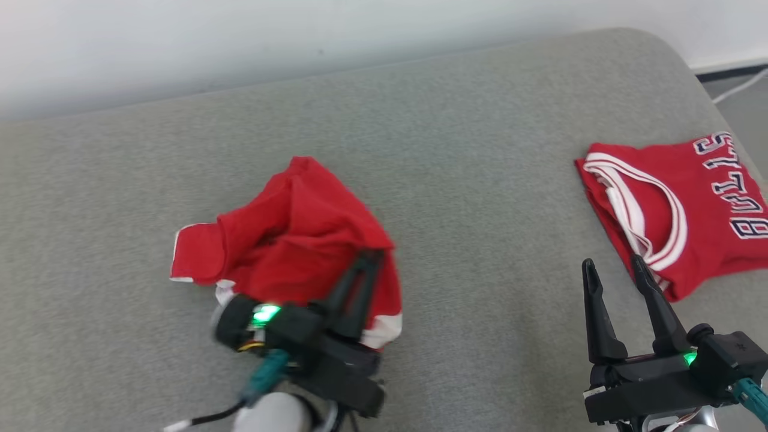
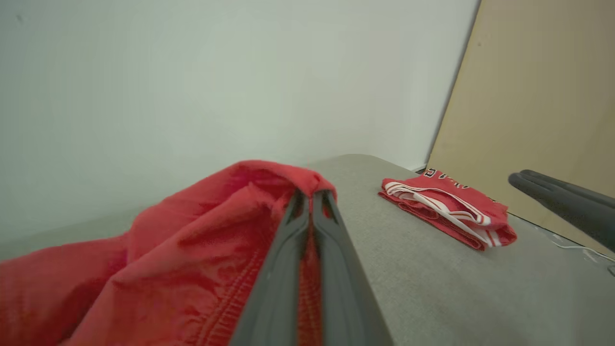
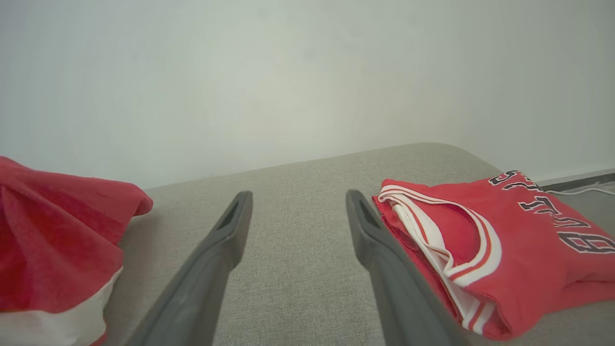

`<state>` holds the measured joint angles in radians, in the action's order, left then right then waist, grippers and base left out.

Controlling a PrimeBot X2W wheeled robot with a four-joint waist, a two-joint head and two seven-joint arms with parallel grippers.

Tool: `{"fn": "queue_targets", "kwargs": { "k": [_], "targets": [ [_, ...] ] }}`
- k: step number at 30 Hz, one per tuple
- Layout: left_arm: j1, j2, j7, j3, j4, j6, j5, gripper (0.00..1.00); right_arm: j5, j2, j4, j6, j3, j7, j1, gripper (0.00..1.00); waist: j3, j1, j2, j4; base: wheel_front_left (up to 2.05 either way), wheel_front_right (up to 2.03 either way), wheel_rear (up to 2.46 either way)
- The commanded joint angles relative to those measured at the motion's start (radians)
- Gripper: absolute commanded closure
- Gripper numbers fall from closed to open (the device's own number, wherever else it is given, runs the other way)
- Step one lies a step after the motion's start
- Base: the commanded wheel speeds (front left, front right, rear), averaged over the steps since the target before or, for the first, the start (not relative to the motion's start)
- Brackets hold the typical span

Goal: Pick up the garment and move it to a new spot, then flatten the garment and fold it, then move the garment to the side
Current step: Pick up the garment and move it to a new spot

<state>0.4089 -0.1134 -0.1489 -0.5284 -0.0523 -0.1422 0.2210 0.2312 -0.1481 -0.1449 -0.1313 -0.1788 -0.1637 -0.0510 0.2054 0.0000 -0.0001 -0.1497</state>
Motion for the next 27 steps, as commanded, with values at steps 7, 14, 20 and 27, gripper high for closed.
{"fn": "queue_targets", "kwargs": {
  "k": [7, 14, 20, 27],
  "targets": [
    [0.096, 0.052, -0.027, -0.115, 0.173, 0.053, 0.038, 1.0, 0.019, 0.015, 0.016, 0.001, -0.015, -0.023, -0.033, 0.0, 0.057, 0.0, 0.0001, -0.098, 0.0, 0.0, 0.0],
    [0.19, 0.062, -0.074, -0.18, 0.319, 0.035, 0.111, 0.0, 0.026, 0.034, 0.042, 0.001, -0.001, -0.042, -0.038, 0.0, 0.069, 0.0, 0.0001, -0.144, 0.0, 0.0, 0.0],
    [0.208, 0.061, -0.096, -0.209, 0.309, 0.029, 0.16, 0.0, 0.017, 0.042, 0.051, 0.001, 0.024, -0.05, -0.028, 0.0, 0.05, 0.0, 0.0001, -0.118, 0.0, 0.0, 0.0],
    [0.173, 0.022, -0.108, -0.144, 0.226, -0.018, 0.165, 0.0, 0.004, 0.028, 0.039, 0.001, 0.025, -0.047, -0.028, 0.0, 0.016, 0.0, 0.0001, -0.036, 0.0, 0.0, 0.0]
  ]
}}
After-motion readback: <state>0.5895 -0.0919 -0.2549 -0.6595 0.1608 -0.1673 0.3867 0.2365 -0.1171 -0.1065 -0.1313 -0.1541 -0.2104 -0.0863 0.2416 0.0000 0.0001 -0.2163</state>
